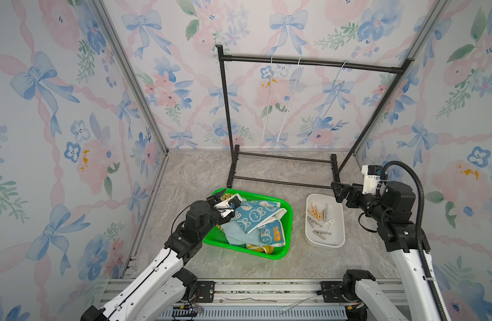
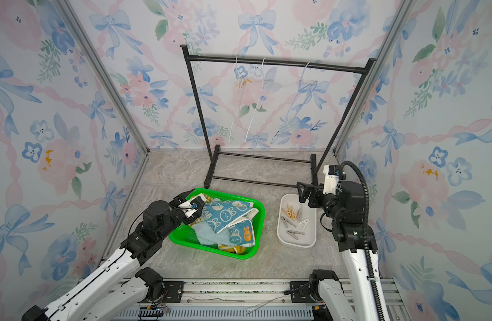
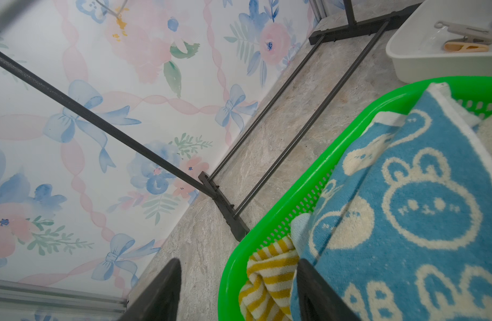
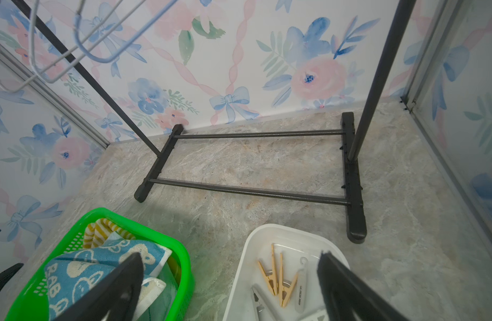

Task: Remove the clothespins securing towels to the hanger
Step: Reset both arms

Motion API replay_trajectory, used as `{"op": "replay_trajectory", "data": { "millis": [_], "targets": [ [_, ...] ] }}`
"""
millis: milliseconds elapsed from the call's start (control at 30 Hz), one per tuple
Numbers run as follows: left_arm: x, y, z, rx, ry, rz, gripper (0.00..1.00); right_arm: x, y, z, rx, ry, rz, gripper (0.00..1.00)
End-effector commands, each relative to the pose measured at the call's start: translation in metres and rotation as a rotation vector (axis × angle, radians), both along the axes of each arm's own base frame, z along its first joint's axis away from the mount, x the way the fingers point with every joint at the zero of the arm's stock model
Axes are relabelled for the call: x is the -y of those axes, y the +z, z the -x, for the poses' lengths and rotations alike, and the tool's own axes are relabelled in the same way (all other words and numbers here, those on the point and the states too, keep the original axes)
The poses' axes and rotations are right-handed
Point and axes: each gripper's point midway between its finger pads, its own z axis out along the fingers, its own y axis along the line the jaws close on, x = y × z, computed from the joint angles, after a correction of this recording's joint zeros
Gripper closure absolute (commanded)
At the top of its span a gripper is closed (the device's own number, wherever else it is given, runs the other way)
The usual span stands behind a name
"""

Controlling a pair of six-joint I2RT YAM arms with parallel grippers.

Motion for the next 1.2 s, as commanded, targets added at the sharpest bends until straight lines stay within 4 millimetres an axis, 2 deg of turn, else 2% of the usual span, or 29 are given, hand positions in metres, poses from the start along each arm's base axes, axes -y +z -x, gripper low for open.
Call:
{"op": "replay_trajectory", "data": {
  "millis": [0,200,500,733,1167],
  "targets": [
    [-0.004,0.002,0.000,0.011,0.019,0.025,0.34,0.007,-0.006,-0.003,0.030,-0.045,-0.004,0.04],
    [-0.009,0.001,-0.005,-0.003,0.052,0.062,0.34,0.014,-0.039,-0.006,0.018,-0.085,0.023,0.04],
    [-0.042,0.005,-0.029,-0.047,0.192,0.236,0.30,0.025,-0.084,-0.015,0.042,-0.167,0.216,0.03],
    [-0.061,0.007,-0.033,-0.025,0.244,0.253,0.28,0.027,-0.105,-0.028,0.094,-0.206,0.270,0.03],
    [-0.066,-0.002,-0.037,-0.048,0.261,0.236,0.27,0.025,-0.135,-0.067,0.220,-0.228,0.375,0.04]
  ]
}}
